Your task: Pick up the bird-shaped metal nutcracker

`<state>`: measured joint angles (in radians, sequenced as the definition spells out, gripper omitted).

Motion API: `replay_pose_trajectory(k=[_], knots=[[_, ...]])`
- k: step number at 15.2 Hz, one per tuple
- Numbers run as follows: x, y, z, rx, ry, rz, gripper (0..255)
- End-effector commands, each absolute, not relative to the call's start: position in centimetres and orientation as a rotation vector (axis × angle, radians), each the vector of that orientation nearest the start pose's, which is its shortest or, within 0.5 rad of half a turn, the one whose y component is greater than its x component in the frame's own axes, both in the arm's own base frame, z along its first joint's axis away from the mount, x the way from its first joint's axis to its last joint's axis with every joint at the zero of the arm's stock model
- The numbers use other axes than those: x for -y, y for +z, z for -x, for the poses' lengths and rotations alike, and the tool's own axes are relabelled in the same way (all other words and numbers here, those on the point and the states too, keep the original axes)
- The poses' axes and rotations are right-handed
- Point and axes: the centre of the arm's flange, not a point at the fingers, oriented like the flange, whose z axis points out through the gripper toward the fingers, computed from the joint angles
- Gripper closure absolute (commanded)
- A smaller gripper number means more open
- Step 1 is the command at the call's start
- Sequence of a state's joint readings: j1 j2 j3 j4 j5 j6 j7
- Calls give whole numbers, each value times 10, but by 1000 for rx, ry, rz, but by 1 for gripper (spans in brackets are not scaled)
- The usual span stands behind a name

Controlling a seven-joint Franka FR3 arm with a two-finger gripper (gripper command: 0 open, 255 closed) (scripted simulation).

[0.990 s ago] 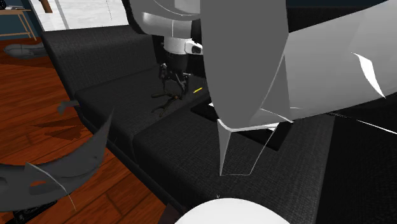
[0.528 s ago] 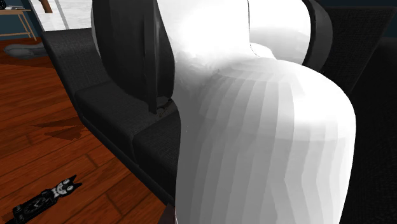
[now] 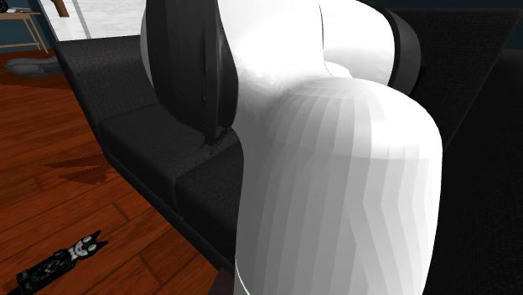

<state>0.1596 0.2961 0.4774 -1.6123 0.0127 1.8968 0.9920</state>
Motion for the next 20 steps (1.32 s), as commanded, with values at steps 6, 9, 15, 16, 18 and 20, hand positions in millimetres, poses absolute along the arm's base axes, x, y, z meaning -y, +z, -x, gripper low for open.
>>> replay_pose_trajectory(k=[6,9,15,16,18,20], knots=[[-359,470,-535,-568,139,2969,255],[-359,470,-535,-568,139,2969,255],[-359,490,-535,-568,139,2969,255],[-359,496,-535,-568,139,2969,255],[-359,506,-535,-568,139,2969,255],[-359,517,-535,-568,139,2969,255]])
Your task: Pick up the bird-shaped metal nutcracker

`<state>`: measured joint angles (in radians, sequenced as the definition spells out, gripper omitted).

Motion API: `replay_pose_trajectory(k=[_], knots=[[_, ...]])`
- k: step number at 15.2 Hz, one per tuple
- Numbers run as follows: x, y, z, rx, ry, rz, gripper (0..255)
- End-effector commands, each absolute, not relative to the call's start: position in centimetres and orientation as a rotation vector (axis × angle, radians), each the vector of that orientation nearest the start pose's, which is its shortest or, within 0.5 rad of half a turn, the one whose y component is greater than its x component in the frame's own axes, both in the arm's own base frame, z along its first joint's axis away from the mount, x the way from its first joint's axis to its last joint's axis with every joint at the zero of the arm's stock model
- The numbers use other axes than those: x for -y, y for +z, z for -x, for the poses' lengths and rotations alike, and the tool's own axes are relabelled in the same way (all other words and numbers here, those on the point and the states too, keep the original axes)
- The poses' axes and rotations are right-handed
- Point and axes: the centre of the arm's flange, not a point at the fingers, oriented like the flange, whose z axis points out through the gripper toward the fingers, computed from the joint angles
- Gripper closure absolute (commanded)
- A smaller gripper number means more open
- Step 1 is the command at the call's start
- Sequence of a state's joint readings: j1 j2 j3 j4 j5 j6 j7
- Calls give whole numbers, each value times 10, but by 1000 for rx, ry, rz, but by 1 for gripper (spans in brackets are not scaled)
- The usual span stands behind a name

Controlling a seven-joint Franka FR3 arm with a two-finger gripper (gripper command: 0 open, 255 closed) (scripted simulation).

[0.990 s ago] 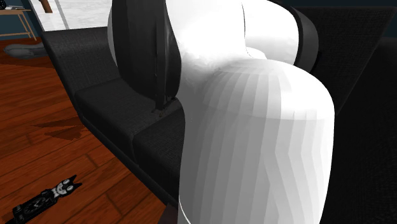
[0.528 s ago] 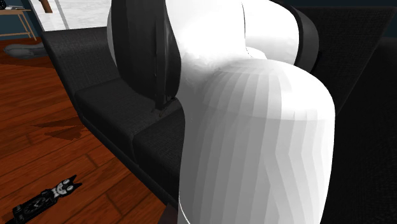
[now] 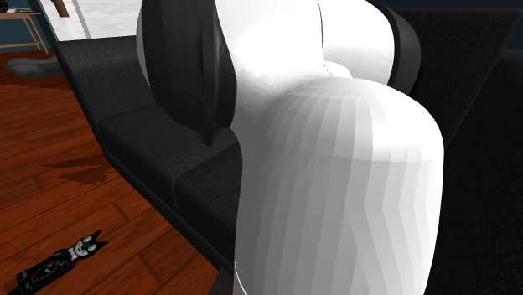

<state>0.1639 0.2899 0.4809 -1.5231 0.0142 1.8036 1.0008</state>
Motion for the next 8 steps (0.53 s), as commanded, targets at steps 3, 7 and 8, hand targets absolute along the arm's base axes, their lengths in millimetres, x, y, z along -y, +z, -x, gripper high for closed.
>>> replay_pose_trajectory(k=[3,7,8], knots=[[-359,533,-535,-568,139,2969,255],[-359,549,-535,-568,139,2969,255],[-359,549,-535,-568,139,2969,255]])
